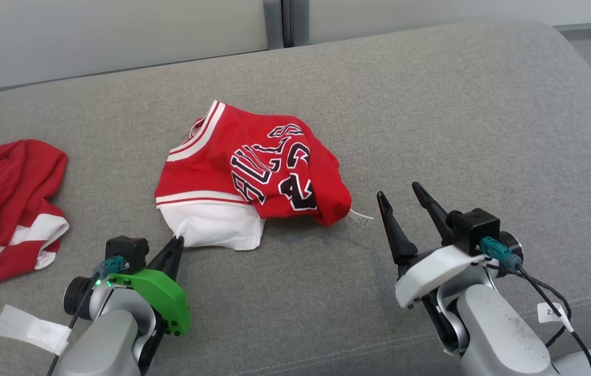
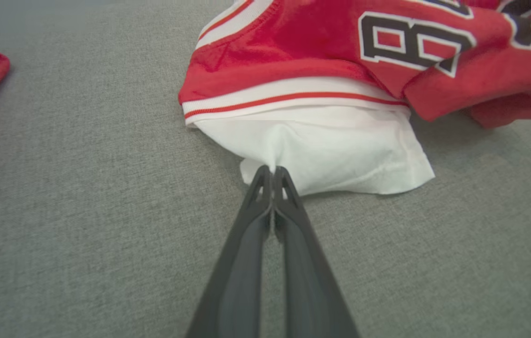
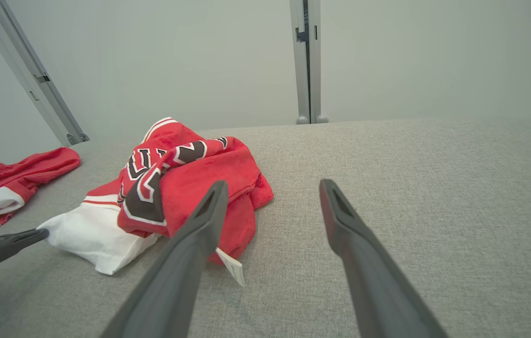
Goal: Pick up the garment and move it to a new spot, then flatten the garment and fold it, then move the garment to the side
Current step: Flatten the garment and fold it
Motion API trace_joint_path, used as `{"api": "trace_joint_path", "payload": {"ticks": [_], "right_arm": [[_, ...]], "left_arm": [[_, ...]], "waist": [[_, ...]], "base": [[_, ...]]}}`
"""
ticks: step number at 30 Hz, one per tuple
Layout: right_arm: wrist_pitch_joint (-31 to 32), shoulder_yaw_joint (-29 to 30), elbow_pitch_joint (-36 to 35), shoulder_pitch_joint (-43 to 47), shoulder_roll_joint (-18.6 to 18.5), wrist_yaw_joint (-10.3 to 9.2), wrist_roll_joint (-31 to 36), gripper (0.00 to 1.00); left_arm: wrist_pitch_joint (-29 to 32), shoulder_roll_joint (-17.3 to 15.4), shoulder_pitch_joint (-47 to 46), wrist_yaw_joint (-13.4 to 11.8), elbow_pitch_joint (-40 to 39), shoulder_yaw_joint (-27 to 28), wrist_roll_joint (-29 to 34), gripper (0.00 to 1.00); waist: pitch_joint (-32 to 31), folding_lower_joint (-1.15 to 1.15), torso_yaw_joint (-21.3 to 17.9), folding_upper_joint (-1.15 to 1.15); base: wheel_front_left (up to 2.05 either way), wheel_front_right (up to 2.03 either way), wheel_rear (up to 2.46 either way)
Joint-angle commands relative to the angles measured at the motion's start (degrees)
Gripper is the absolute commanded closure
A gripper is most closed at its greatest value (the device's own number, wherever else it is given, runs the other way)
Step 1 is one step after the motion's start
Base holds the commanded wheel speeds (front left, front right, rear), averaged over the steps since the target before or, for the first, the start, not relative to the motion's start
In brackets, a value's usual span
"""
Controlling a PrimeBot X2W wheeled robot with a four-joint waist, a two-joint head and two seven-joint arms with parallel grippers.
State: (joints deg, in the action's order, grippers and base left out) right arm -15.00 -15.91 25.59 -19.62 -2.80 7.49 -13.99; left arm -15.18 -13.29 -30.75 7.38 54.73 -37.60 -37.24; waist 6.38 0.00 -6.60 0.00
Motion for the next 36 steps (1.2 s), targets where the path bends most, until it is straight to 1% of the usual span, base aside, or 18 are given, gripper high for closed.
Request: {"api": "trace_joint_path", "payload": {"ticks": [1,5,10,13,16,18,19,20,21,25,26,29,31,36], "right_arm": [[-0.2,-0.1,0.1,0.5,-0.2,0.0,0.0,0.0],[-0.2,0.4,-0.1,0.9,-0.2,0.0,0.2,0.0],[-0.2,0.8,-0.4,1.7,-0.2,0.0,-0.3,0.0],[-0.2,1.0,-0.5,2.2,-0.2,0.0,-0.6,0.0],[-0.2,1.2,-0.5,2.9,-0.2,0.0,-1.2,0.0],[-0.2,1.1,-0.4,3.0,-0.2,0.0,-1.3,0.0],[-0.2,1.0,-0.4,3.1,-0.2,0.0,-1.4,0.0],[-0.2,1.0,-0.4,3.1,-0.2,0.0,-1.4,0.0],[-0.2,1.2,-0.6,3.2,-0.2,0.0,-1.5,0.0],[-0.2,1.3,-0.7,3.4,-0.2,0.0,-1.6,0.0],[-0.2,1.4,-0.6,3.2,-0.2,0.0,-1.5,0.0],[-0.2,1.2,-0.2,3.0,-0.2,0.0,-1.5,0.0],[-0.2,1.1,0.1,2.5,-0.2,0.0,-1.5,0.0],[-0.2,1.0,0.6,1.7,-0.2,0.0,-1.5,0.0]], "left_arm": [[0.0,-0.3,0.9,0.1,-0.3,0.1,-0.4,1.0],[0.0,-0.5,1.6,0.1,-2.2,1.0,0.5,1.0],[0.0,-0.9,3.0,0.1,-5.8,3.6,2.6,1.0],[0.0,-0.7,4.7,-0.6,-8.7,5.2,4.2,1.0],[0.0,-1.2,6.8,-1.8,-11.8,6.8,5.6,1.0],[0.0,-1.2,7.6,-2.1,-12.8,7.2,6.0,1.0],[0.0,-1.6,9.4,-2.6,-14.6,7.5,6.8,1.0],[0.0,-1.6,9.4,-2.6,-14.6,7.5,6.8,1.0],[0.0,-2.1,10.8,-3.3,-16.1,8.0,7.3,1.0],[0.0,-2.7,13.1,-4.1,-18.4,8.4,7.3,1.0],[0.1,-2.9,14.2,-4.4,-19.6,8.7,6.4,1.0],[0.5,-3.4,15.0,-4.6,-19.9,8.6,6.5,1.0],[0.6,-2.5,15.4,-4.1,-19.7,8.9,5.2,1.0],[0.4,-1.4,14.9,-3.5,-16.0,9.1,4.4,1.0]], "waist": [[-0.2,0.0,0.1,0.0],[-0.4,0.0,0.8,0.0],[-0.5,0.0,2.6,0.0],[-1.0,0.0,3.9,0.0],[-1.3,0.0,5.3,0.0],[-1.4,0.0,5.8,0.0],[-1.6,0.0,6.6,0.0],[-1.6,0.0,6.6,0.0],[-1.6,0.0,7.2,0.0],[-1.6,0.0,8.0,0.0],[-1.3,0.0,8.5,0.0],[-1.0,0.0,8.7,0.0],[-0.8,0.0,8.8,0.0],[-0.4,0.0,8.2,0.0]], "base": [[0.0,0.0,0.0],[0.0,0.0,0.0],[0.0,0.0,0.0],[0.0,0.0,0.0],[0.0,0.0,0.0],[0.0,0.0,0.0],[0.0,0.0,0.0],[0.0,0.0,0.0],[0.0,0.0,0.0],[0.0,0.0,0.0],[0.0,0.0,0.0],[0.0,0.0,0.0],[0.0,0.0,0.0],[0.0,0.0,0.0]]}}
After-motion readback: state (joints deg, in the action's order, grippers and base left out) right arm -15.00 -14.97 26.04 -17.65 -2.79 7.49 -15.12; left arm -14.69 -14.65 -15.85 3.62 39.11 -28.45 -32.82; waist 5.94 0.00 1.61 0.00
